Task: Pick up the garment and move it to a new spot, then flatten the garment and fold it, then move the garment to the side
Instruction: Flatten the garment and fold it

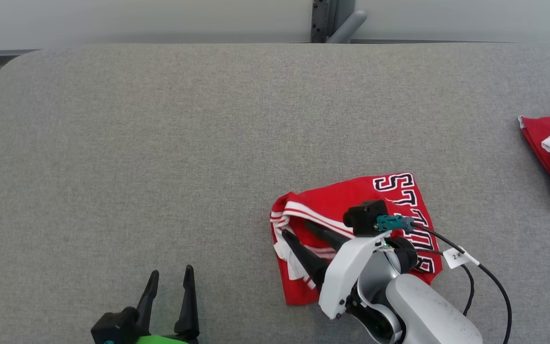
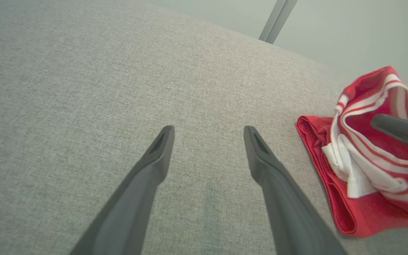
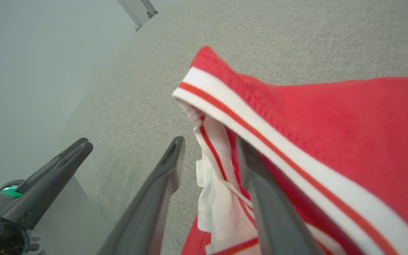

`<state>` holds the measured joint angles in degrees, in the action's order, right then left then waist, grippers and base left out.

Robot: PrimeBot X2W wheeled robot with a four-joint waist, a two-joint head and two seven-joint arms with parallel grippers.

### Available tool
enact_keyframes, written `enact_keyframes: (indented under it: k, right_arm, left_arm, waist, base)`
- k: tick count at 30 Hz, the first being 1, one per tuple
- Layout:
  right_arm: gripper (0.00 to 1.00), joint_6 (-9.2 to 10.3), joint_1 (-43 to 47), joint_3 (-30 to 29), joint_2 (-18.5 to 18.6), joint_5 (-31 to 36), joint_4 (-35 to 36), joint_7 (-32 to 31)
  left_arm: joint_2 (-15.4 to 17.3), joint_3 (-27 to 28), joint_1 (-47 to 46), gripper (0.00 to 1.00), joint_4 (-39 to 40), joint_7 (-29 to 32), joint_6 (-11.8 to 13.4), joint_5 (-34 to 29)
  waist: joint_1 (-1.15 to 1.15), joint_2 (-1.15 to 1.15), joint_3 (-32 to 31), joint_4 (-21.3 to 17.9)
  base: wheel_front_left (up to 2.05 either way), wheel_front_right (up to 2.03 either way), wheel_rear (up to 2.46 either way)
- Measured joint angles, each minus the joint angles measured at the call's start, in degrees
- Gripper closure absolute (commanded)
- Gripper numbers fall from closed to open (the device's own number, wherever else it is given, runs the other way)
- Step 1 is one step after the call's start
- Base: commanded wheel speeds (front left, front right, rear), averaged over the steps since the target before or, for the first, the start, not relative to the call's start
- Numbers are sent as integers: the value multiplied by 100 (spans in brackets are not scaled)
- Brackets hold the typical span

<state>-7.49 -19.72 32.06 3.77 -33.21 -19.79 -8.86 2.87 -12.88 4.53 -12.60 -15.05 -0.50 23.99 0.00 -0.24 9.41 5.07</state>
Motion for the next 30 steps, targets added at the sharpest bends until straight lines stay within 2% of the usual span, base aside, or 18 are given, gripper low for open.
enact_keyframes:
  k: [4,7,12,15,19,24,30]
  right_arm:
    - [0,1,16,35,-15,78,305,75]
    - [0,0,244,-142,90,55,1158,187]
    - [0,0,735,-1011,505,311,2098,343]
    - [0,0,1057,-1673,687,669,2316,578]
    - [0,1,1384,-2419,953,1399,2209,1168]
    - [0,1,1707,-2991,1094,2370,1592,2052]
    - [0,-2,1947,-3423,868,2819,895,2369]
  left_arm:
    - [0,46,9,0,-19,0,8,2]
    - [0,155,61,0,-8,0,29,1]
    - [0,288,185,0,89,0,49,-1]
    - [-1,334,238,0,158,0,45,-10]
    - [-1,403,299,0,192,0,16,-71]
    - [-1,476,347,0,215,0,-9,-145]
    - [-1,469,449,0,223,0,-10,-160]
  waist:
    - [0,0,-27,-40]
    - [0,0,-91,-124]
    - [0,0,-202,-282]
    - [0,0,-278,-387]
    - [0,0,-383,-514]
    - [0,0,-491,-639]
    - [0,0,-619,-706]
  base:
    - [0,0,0]
    - [0,0,0]
    - [0,0,0]
    - [0,0,0]
    - [0,0,0]
    - [0,0,0]
    - [0,0,0]
